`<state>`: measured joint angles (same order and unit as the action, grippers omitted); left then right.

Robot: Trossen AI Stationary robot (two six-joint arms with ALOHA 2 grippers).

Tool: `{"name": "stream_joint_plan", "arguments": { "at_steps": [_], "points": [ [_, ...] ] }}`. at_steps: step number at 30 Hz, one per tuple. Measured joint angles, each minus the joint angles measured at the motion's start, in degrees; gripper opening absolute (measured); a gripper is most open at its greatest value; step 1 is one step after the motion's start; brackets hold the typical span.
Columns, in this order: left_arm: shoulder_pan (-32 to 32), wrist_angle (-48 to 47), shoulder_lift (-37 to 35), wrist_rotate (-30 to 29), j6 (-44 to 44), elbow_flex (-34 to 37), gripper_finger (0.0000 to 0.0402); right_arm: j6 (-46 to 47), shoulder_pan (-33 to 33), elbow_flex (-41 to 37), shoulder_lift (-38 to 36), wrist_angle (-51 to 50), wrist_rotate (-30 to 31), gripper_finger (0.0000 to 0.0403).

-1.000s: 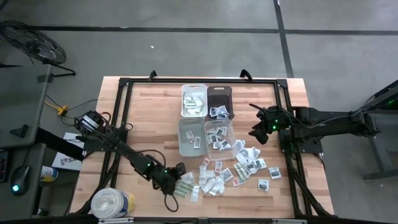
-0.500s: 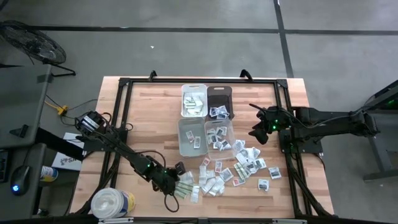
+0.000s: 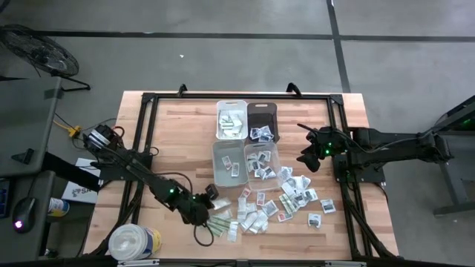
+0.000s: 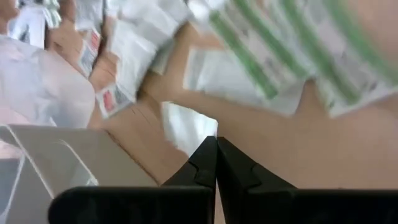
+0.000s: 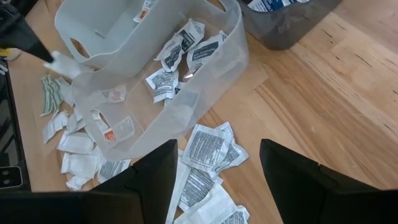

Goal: Pick & Place First Aid Supplies
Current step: Put the green bandage pack into the white bin

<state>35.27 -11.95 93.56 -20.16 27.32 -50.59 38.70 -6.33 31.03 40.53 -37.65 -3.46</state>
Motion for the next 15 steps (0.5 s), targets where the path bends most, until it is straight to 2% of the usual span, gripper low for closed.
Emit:
{"name": "stream_joint_plan", "arguments": {
  "at_steps": [3,8,15],
  "points": [
    [0.0,1.7,-1.9,2.0,-3.3,0.0,0.0001,-0.1,0.0,0.0,0.0,0.0,0.1,0.0222],
    [0.0,3.2,-6.2,0.1,-13.7,0.0,0.0000,-0.1,0.0,0.0,0.0,0.0,1.2,0.0222],
    [-1.5,4.9,-12.3,-7.4,-38.9,-0.1,0.0000,0.2,0.0,0.0,0.0,0.2,2.0,0.0222]
  ]
}}
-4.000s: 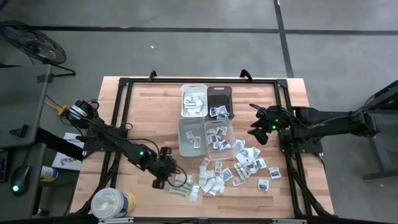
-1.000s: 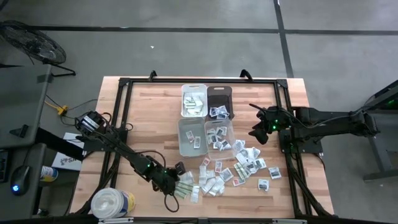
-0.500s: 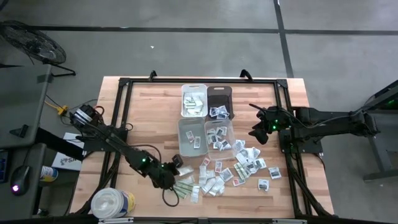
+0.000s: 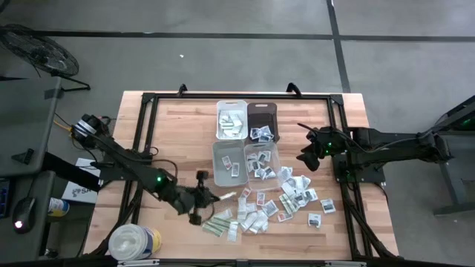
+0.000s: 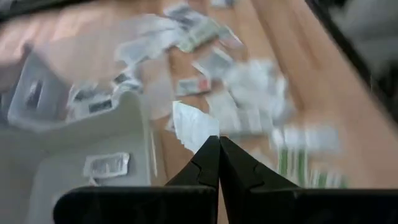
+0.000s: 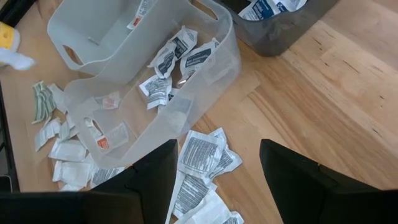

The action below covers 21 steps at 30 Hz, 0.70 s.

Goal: Pick & Place First Aid Supplies
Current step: Put the green bandage pack into the white bin

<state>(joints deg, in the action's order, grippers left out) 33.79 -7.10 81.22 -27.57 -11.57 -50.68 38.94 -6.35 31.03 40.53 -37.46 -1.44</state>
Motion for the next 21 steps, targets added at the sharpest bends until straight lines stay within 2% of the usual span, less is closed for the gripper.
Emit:
{"name": "stream_joint_plan", "arguments": {
  "at_steps": [4,9,14,21],
  "points": [
    [-2.1,3.7,-2.4,-0.4,-10.7,-0.1,0.0000,-0.4,0.0,0.0,0.0,0.0,0.0,0.0222],
    [-5.1,7.2,-3.0,1.2,-16.3,-0.1,0.0000,-0.6,0.0,0.0,0.0,0.1,0.7,0.0222],
    [-8.7,7.9,-3.0,2.4,-19.1,-0.1,0.0000,-1.1,0.0,0.0,0.0,0.2,1.0,0.0222],
    [-16.4,9.3,-3.0,1.4,-17.7,-0.1,0.0000,-1.8,0.0,0.0,0.0,0.4,0.9,0.0222]
  ]
}}
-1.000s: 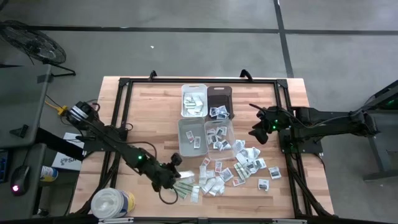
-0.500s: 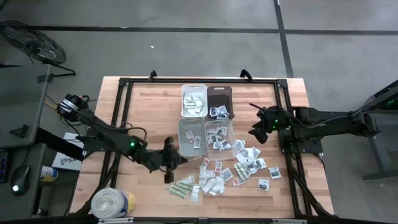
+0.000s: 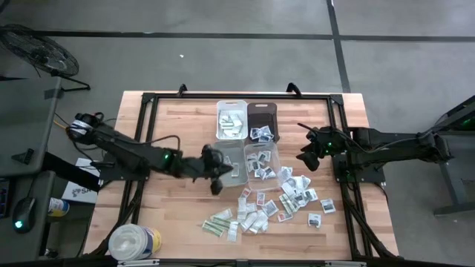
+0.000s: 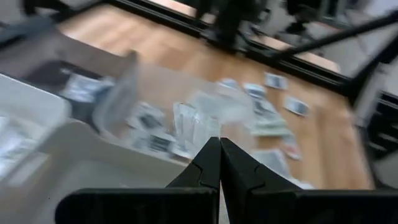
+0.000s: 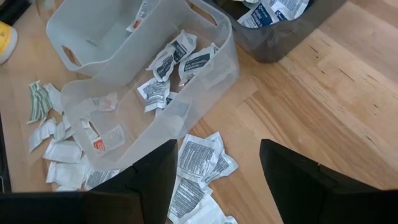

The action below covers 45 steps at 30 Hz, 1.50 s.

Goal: Pick & Place First Aid Supplies
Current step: Put the green bandage pack into the white bin

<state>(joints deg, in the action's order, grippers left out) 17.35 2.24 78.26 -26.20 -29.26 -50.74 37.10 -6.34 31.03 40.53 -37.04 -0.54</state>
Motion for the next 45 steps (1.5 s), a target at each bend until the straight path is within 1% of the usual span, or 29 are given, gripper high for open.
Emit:
{"name": "stream_joint_plan", "arguments": {
  "at_steps": [7,9,18,23,26,28,33,36,40,45],
  "points": [
    [-9.9,-0.3,0.0,-0.2,1.9,0.0,0.0000,-0.1,0.0,0.0,0.0,0.0,0.0,0.0222],
    [-12.8,-0.5,0.0,0.6,2.3,0.0,0.0000,-0.7,0.0,0.0,0.0,0.0,0.1,0.0222],
    [-25.5,-4.7,0.6,9.4,1.8,0.0,0.0000,-1.6,0.0,0.0,0.0,0.0,0.1,0.0222],
    [-32.5,-6.4,2.0,15.9,1.6,0.1,0.0000,-2.5,0.0,0.0,0.0,0.0,0.1,0.0222],
    [-35.9,-4.7,2.6,18.9,1.5,-0.1,0.0000,-2.7,0.0,0.0,0.0,0.0,0.3,0.0222],
    [-38.1,-5.4,3.2,21.3,0.7,0.0,0.0000,-2.9,0.0,0.0,0.0,0.1,0.6,0.0222],
    [-42.2,-4.7,6.4,27.2,-2.8,0.0,0.0000,-3.2,0.0,0.0,0.0,0.1,1.1,0.0222],
    [-43.7,-1.6,8.9,29.0,-3.6,0.0,0.0000,-4.0,0.0,0.0,0.0,0.3,1.1,0.0222],
    [-44.5,4.6,11.1,29.7,-5.6,0.0,0.0000,-4.1,0.0,0.0,0.0,0.3,1.1,0.0222],
    [-44.9,5.1,13.4,29.2,-7.7,0.0,0.0000,-4.1,0.0,0.0,0.0,0.2,1.1,0.0222]
  ]
}}
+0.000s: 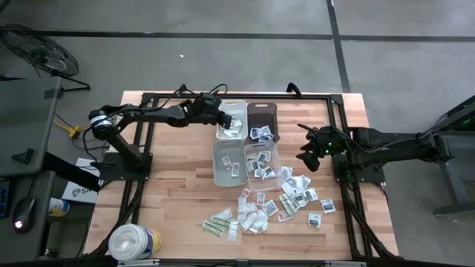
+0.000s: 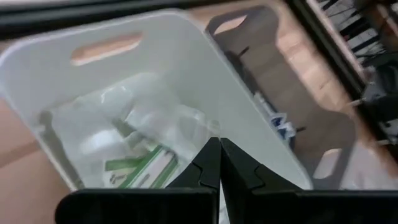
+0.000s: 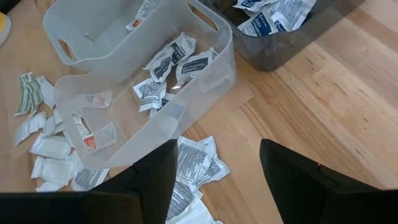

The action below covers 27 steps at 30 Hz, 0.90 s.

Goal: Pick & Place First Aid Supplies
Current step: Put the green bandage pack into the white bin

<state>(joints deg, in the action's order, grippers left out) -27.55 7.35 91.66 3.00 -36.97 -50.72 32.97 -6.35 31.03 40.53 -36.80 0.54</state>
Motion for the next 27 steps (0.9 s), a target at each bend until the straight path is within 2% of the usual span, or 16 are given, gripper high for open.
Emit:
{"name": "stream_joint_plan", "arguments": {
  "at_steps": [7,18,24,27],
  "points": [
    [0.2,-0.4,1.2,-0.4,-0.8,0.0,0.0023,0.0,0.0,0.0,0.0,-0.2,0.0,0.0222],
    [-0.6,-0.5,0.3,-0.1,5.7,0.0,0.0128,-0.4,0.0,0.0,0.0,-0.3,-0.4,0.0222],
    [-2.6,-2.2,-3.3,-0.1,9.7,0.0,0.0135,-0.4,0.0,0.0,0.0,-0.3,-0.5,0.0222],
    [-3.6,-6.7,-6.0,-0.2,11.7,0.0,0.0135,-0.4,0.0,0.0,0.0,-0.3,-0.5,0.0222]
  ]
}}
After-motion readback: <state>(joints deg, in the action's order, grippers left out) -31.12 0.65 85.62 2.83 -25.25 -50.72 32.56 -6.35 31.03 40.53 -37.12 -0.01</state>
